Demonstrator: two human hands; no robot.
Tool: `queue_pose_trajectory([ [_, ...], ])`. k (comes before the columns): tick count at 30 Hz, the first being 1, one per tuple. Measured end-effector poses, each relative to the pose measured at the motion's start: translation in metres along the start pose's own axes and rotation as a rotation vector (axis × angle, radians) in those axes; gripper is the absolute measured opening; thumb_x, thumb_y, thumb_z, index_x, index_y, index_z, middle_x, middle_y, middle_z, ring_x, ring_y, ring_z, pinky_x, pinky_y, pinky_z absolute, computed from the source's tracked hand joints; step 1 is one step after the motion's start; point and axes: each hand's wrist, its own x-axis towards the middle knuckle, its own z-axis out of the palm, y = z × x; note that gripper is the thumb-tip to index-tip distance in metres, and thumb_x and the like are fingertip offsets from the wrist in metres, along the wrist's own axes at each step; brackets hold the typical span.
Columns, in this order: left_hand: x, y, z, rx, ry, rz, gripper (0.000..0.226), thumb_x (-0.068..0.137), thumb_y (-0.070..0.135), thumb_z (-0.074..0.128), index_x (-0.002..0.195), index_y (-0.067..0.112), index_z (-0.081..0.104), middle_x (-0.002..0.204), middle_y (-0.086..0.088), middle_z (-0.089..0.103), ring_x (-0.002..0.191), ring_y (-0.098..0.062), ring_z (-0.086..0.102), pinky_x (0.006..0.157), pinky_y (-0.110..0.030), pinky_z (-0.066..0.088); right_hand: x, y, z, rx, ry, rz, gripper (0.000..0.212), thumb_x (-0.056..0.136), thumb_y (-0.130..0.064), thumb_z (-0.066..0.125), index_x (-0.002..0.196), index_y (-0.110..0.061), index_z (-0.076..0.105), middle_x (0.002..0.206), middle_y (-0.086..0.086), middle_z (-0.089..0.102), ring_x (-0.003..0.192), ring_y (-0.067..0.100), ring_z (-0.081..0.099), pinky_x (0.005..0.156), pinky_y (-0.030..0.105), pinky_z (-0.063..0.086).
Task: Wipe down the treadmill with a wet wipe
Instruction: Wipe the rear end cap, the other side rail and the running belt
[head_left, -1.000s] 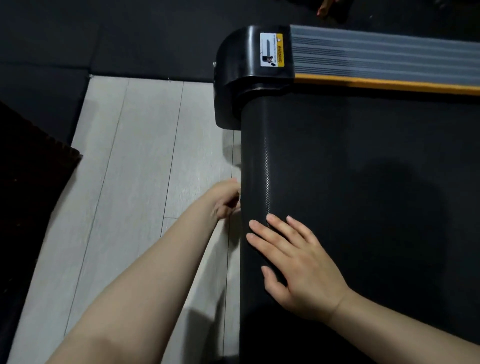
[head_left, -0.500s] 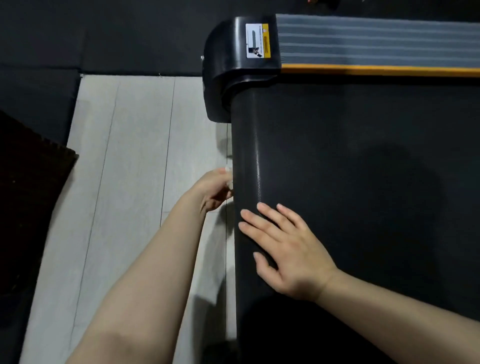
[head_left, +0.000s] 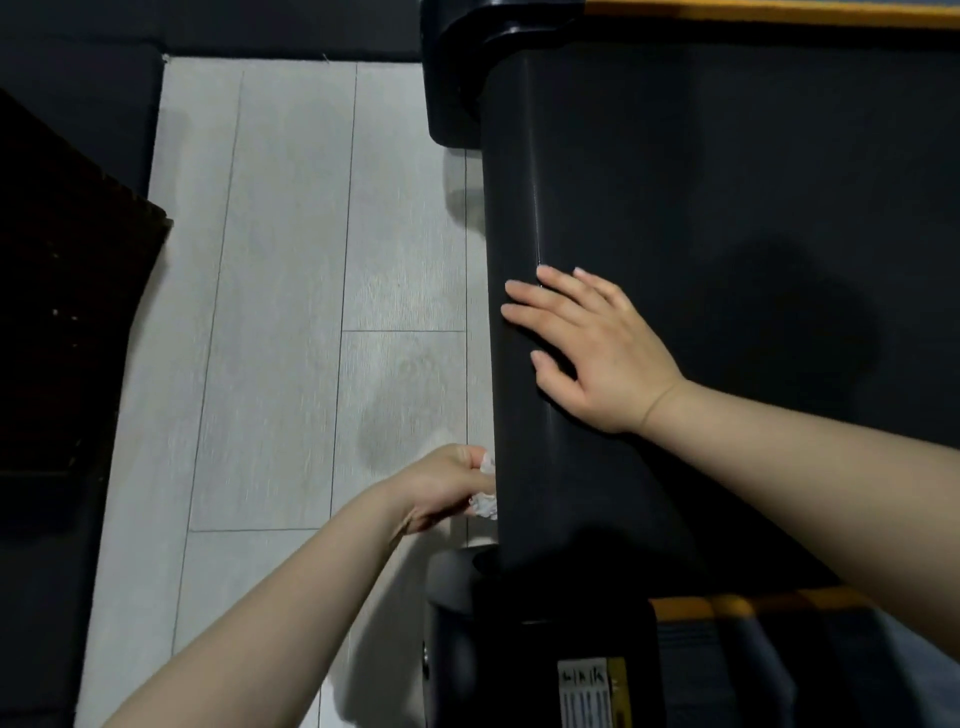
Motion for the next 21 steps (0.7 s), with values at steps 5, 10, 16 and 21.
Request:
queue_pose_trajectory([
  [5, -0.007, -0.008, 0.008, 0.224, -0.030, 0.048, 0.020, 0.082, -0.010, 0.067, 0.101, -0.007, 0.072, 0.108, -0.021, 0.072, 0.096, -0.021, 0.069, 0.097, -0.034, 0.054, 0.000, 0.000, 0.003, 0.000, 0.036, -0.001, 0.048, 0.093, -0.035, 0.040, 0.139, -0.024, 0.051, 0.152, -0.008, 0.040, 0.146, 0.017, 0.026, 0.121, 0.039, 0.014],
  [10, -0.015, -0.014, 0.010, 0.329, -0.046, 0.043, 0.011, 0.082, -0.015, 0.060, 0.092, -0.019, 0.063, 0.091, -0.033, 0.065, 0.079, -0.028, 0.061, 0.081, -0.037, 0.047, -0.001, -0.001, 0.006, 0.003, 0.070, -0.003, 0.047, 0.094, -0.036, 0.038, 0.138, -0.025, 0.052, 0.151, -0.010, 0.041, 0.145, 0.015, 0.026, 0.121, 0.037, 0.013],
  [16, -0.015, -0.018, 0.014, 0.426, 0.036, 0.065, 0.012, 0.085, -0.014, 0.057, 0.094, -0.021, 0.061, 0.083, -0.019, 0.061, 0.066, -0.014, 0.055, 0.062, -0.020, 0.046, -0.004, -0.001, 0.009, 0.000, 0.083, 0.012, 0.047, 0.094, -0.037, 0.037, 0.137, -0.027, 0.053, 0.150, -0.011, 0.041, 0.145, 0.013, 0.025, 0.121, 0.035, 0.013],
  [21, -0.026, -0.026, 0.018, 0.373, 0.130, 0.148, 0.011, 0.086, -0.009, 0.061, 0.080, 0.000, 0.066, 0.071, -0.009, 0.058, 0.062, -0.012, 0.052, 0.062, -0.020, 0.045, -0.005, -0.004, 0.009, -0.017, 0.083, 0.021, 0.048, 0.093, -0.037, 0.035, 0.137, -0.027, 0.053, 0.150, -0.012, 0.042, 0.145, 0.013, 0.025, 0.121, 0.035, 0.013],
])
